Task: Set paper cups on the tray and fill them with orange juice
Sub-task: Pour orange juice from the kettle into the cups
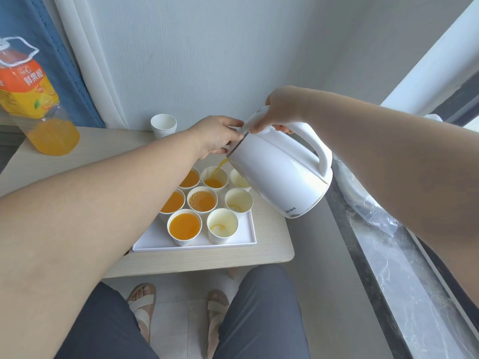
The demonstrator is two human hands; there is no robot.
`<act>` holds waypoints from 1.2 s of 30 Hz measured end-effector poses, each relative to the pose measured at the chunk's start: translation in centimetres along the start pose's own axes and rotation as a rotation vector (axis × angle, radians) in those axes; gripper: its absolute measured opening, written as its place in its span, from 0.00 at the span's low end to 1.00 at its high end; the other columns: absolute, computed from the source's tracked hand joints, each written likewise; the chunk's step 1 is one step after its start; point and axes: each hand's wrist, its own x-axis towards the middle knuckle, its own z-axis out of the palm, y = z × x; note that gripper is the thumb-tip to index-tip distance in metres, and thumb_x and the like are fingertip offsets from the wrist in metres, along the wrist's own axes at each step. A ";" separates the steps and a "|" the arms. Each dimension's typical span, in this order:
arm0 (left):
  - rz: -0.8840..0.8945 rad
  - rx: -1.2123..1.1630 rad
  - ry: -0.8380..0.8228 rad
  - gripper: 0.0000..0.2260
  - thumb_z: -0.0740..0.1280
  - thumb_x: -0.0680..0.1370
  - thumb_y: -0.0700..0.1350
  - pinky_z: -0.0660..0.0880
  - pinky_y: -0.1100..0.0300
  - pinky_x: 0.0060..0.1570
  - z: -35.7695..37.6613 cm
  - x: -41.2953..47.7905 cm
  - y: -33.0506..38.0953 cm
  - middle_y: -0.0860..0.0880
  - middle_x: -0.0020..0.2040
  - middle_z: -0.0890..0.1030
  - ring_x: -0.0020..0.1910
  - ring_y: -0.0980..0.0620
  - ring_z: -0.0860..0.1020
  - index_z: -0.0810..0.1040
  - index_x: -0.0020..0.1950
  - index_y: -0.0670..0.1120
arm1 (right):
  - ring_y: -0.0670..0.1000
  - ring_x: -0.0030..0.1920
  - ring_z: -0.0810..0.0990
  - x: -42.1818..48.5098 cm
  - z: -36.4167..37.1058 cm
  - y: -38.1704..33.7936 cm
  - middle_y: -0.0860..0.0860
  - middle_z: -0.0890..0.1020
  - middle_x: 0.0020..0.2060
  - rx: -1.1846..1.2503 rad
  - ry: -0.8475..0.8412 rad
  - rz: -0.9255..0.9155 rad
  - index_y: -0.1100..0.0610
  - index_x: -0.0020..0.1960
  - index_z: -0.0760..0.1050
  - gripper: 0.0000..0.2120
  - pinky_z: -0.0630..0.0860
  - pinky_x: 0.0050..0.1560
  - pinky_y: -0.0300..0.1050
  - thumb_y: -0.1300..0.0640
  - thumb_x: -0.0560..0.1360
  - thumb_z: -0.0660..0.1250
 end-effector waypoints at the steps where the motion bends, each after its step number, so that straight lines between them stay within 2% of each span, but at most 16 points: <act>1: -0.001 0.000 0.002 0.18 0.67 0.77 0.37 0.73 0.56 0.59 0.0 0.0 0.0 0.47 0.63 0.78 0.61 0.49 0.77 0.75 0.66 0.48 | 0.48 0.29 0.73 0.0 0.0 0.0 0.53 0.78 0.32 -0.001 0.001 -0.001 0.64 0.51 0.80 0.23 0.67 0.33 0.39 0.44 0.70 0.70; 10: 0.001 -0.003 0.004 0.17 0.67 0.77 0.37 0.73 0.56 0.60 -0.2 -0.3 0.1 0.47 0.62 0.79 0.61 0.49 0.77 0.76 0.65 0.48 | 0.51 0.32 0.75 0.1 -0.2 -0.3 0.54 0.80 0.36 -0.022 -0.015 -0.002 0.64 0.51 0.79 0.24 0.69 0.35 0.41 0.43 0.71 0.70; 15: 0.003 0.003 0.000 0.17 0.67 0.78 0.38 0.73 0.57 0.57 -0.2 -0.5 0.3 0.47 0.62 0.79 0.60 0.49 0.78 0.76 0.66 0.49 | 0.50 0.30 0.74 0.0 -0.4 -0.4 0.53 0.78 0.33 -0.030 -0.016 -0.002 0.64 0.51 0.79 0.23 0.68 0.34 0.40 0.43 0.71 0.70; 21: 0.000 0.002 0.002 0.17 0.68 0.77 0.38 0.73 0.52 0.64 -0.3 -0.3 0.3 0.47 0.61 0.79 0.61 0.49 0.77 0.76 0.65 0.49 | 0.51 0.31 0.75 0.0 -0.5 -0.3 0.53 0.79 0.34 -0.024 -0.026 0.004 0.64 0.52 0.79 0.24 0.68 0.35 0.40 0.43 0.71 0.70; 25: 0.002 0.003 -0.001 0.17 0.68 0.77 0.38 0.72 0.52 0.64 -0.2 -0.3 0.5 0.47 0.61 0.79 0.61 0.49 0.77 0.76 0.65 0.49 | 0.52 0.33 0.75 -0.1 -0.7 -0.3 0.54 0.79 0.36 -0.031 -0.030 0.005 0.63 0.52 0.79 0.23 0.69 0.37 0.42 0.43 0.71 0.70; 36: 0.020 0.020 0.001 0.17 0.68 0.77 0.39 0.72 0.52 0.64 -0.3 -0.5 1.0 0.47 0.61 0.79 0.61 0.48 0.77 0.76 0.66 0.49 | 0.53 0.34 0.76 -0.5 -1.5 -0.5 0.53 0.78 0.33 -0.066 -0.039 -0.003 0.59 0.42 0.76 0.18 0.69 0.39 0.42 0.43 0.71 0.69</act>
